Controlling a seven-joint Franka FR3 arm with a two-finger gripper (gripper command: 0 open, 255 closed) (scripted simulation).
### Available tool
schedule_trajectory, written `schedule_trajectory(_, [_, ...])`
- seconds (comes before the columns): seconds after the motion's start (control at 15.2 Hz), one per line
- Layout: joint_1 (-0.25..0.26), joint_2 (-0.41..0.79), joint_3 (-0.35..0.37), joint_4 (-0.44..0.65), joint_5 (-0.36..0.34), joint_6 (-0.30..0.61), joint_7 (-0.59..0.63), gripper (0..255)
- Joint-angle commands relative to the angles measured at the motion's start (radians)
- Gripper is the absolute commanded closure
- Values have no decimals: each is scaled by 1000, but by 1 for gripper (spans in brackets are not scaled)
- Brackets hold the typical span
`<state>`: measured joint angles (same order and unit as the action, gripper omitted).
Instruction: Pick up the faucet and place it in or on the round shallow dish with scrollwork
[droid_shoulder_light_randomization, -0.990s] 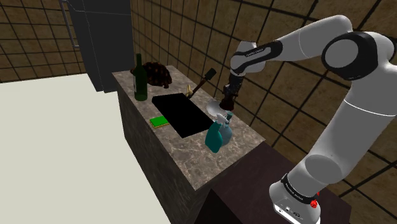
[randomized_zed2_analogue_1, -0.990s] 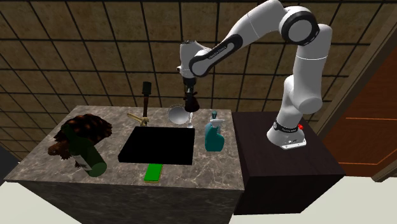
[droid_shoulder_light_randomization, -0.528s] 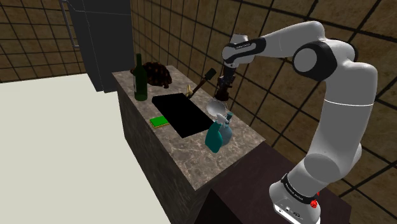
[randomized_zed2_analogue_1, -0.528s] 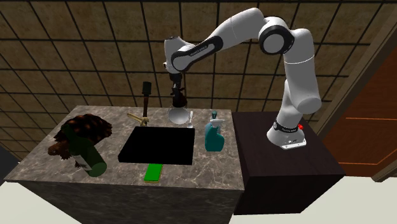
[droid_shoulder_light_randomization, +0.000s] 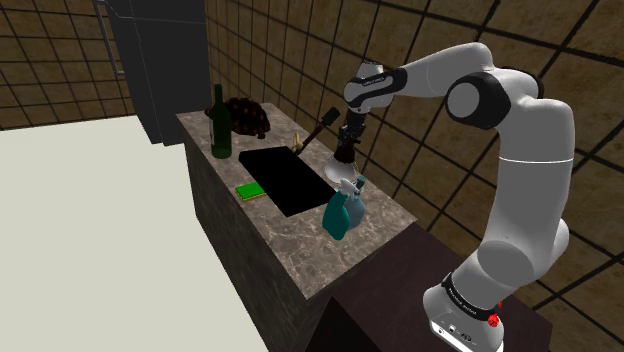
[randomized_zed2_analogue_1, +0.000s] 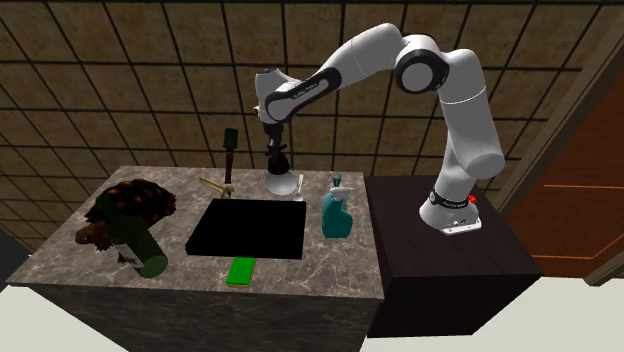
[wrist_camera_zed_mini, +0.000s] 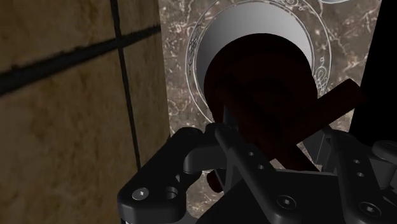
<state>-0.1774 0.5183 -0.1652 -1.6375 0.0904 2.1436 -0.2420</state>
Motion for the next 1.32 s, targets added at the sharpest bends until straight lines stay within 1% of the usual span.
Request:
schedule_trajectory(0.0, [-1,16,2,-3,3,19,-1,255])
schedule_trajectory(0.53, [-5,73,9,-25,14,98,-8,255])
schedule_trajectory(1.06, [-6,76,9,-25,14,101,-8,255])
schedule_trajectory(1.12, [-6,76,9,-25,14,101,-8,0])
schedule_trajectory(1.25, [-6,76,9,-25,14,101,-8,0])
